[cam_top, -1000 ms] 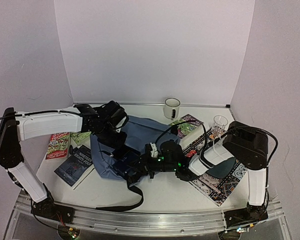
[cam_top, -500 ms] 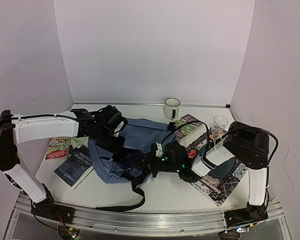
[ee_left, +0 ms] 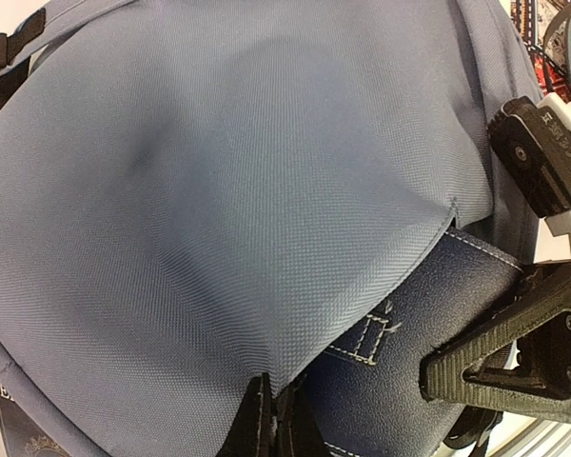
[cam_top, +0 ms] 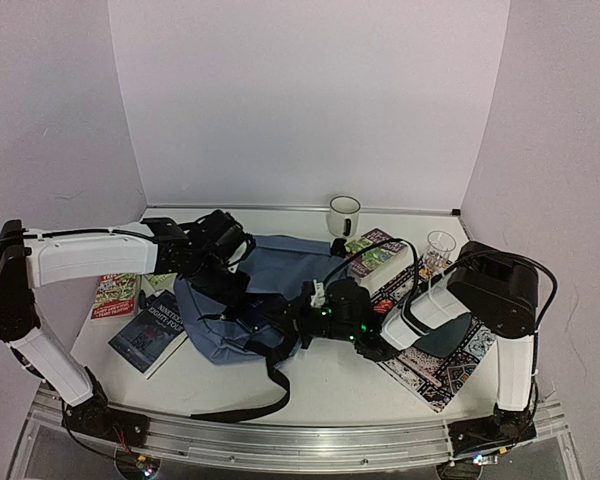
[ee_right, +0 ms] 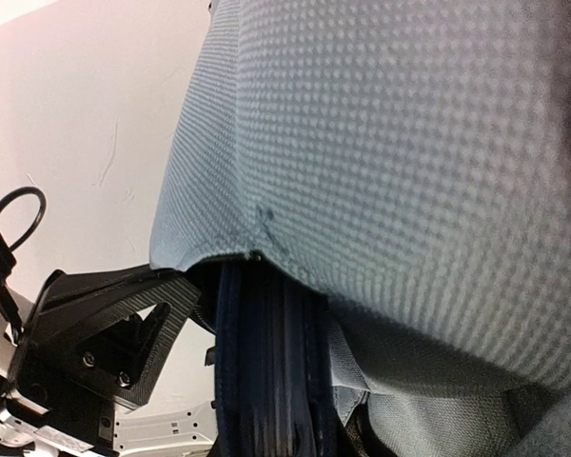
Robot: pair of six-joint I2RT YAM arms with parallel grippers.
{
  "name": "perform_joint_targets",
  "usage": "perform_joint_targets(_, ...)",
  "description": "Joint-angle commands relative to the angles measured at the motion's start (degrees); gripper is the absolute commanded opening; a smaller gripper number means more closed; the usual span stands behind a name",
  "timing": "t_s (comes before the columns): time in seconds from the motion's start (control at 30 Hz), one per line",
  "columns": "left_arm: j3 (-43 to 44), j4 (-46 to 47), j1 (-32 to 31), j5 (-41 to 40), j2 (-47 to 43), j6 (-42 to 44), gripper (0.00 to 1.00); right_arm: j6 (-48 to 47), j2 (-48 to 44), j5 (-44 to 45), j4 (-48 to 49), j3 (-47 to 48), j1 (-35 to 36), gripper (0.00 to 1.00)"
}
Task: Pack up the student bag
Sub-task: Place the card case in the pocket on the back of the bag.
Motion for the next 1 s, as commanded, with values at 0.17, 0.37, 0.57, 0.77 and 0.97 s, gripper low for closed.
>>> perform_joint_targets(0.17, 2.36, -1.19, -0.01, 0.15, 0.28, 0.6, 0.0, 1.95, 0.45, 7.94, 25.81, 4.65, -2.33, 0.0)
perform_joint_targets(0.37, 2.75, -2.24, 0.01, -3.86, 2.42, 0.27, 0.0, 2.61, -1.88, 8.85, 27.43, 4.58, -2.55, 0.0)
perform_joint_targets(0.57, 6.41, -2.19, 0.0, 3.05, 0.71, 0.9, 0.0, -0.94, -2.64, 7.61, 22.1, 6.12, -2.76, 0.0)
perform_joint_targets(0.77, 10.56, -2.21, 0.0, 14.66, -1.22, -0.33, 0.0, -3.59, -0.93, 8.51, 18.3, 8.26, -2.65, 0.0)
perform_joint_targets(0.97, 9.08, -1.87, -0.06, 17.88, -0.89, -0.31, 0.0, -6.0, 0.86, 6.12, 9.42, 15.39, -2.67, 0.01)
